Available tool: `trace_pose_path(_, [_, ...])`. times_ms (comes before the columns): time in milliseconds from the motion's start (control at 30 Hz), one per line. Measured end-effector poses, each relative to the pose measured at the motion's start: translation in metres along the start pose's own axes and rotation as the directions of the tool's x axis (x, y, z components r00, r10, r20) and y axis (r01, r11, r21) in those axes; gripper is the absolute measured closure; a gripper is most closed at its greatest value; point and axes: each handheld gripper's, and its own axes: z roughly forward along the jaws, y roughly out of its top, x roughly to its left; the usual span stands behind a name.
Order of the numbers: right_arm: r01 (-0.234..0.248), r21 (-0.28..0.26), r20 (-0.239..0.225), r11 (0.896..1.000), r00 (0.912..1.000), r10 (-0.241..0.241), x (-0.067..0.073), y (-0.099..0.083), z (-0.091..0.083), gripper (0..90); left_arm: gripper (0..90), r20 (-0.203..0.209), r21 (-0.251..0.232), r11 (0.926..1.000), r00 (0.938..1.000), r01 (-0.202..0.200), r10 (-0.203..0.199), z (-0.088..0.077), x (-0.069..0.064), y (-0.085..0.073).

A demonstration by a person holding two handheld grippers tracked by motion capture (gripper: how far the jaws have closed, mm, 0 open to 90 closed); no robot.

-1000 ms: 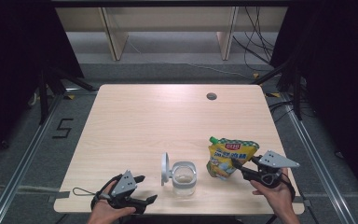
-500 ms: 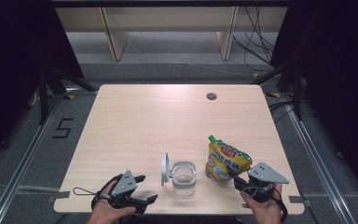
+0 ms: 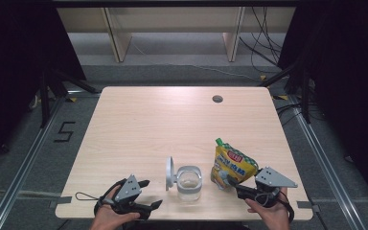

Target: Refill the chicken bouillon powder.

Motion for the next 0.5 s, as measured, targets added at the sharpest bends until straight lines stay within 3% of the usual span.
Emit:
trace_pose_path(33, [-0.029,0.005,-0.001,1.000,0.9996,0.029,0.002,-0.001,0.001,35.2,20.3,0.001,0.004,1.0000,1.0000,-0.007,0.007,0.000,0.001,0.000])
trace_pose_path(67, [-0.006,0.010,0.004,1.000,1.0000,0.006,0.000,-0.002,0.003,35.1,20.3,-0.002,0.015,0.9998,0.9999,-0.016,0.016,0.000,0.001,0.000])
trace_pose_path(100, [-0.029,0.011,0.015,1.000,0.9995,0.029,0.001,-0.004,0.004,35.0,20.3,-0.001,0.015,0.9998,0.9999,-0.016,0.016,0.000,0.001,0.000])
trace_pose_path(133, [-0.012,0.021,0.012,1.000,0.9999,0.012,-0.002,-0.005,0.005,34.7,20.3,0.000,0.015,0.9998,0.9999,-0.016,0.016,0.000,0.001,0.000])
trace_pose_path(300, [-0.030,0.006,0.000,1.000,0.9995,0.030,-0.005,-0.008,0.011,34.2,20.3,0.009,-0.001,0.9996,0.9996,-0.028,0.028,0.002,0.001,0.000])
trace_pose_path(367, [-0.051,-0.030,-0.010,0.998,0.9987,0.050,-0.006,-0.008,0.014,34.1,20.3,0.008,0.002,0.9996,0.9995,-0.029,0.029,0.002,0.001,0.000])
trace_pose_path(400, [-0.024,-0.041,-0.003,0.999,0.9997,0.024,-0.009,-0.009,0.015,33.9,20.3,0.004,0.003,0.9995,0.9995,-0.031,0.031,0.002,0.001,0.000])
trace_pose_path(433, [-0.028,-0.051,-0.015,0.998,0.9995,0.027,-0.009,-0.009,0.017,33.9,20.3,0.003,0.003,1.0000,1.0000,0.001,-0.001,0.002,0.000,-0.001])
trace_pose_path(500, [-0.035,-0.055,-0.010,0.998,0.9994,0.034,-0.008,-0.010,0.018,34.0,20.3,0.008,-0.007,1.0000,1.0000,-0.005,0.005,0.003,0.000,-0.002])
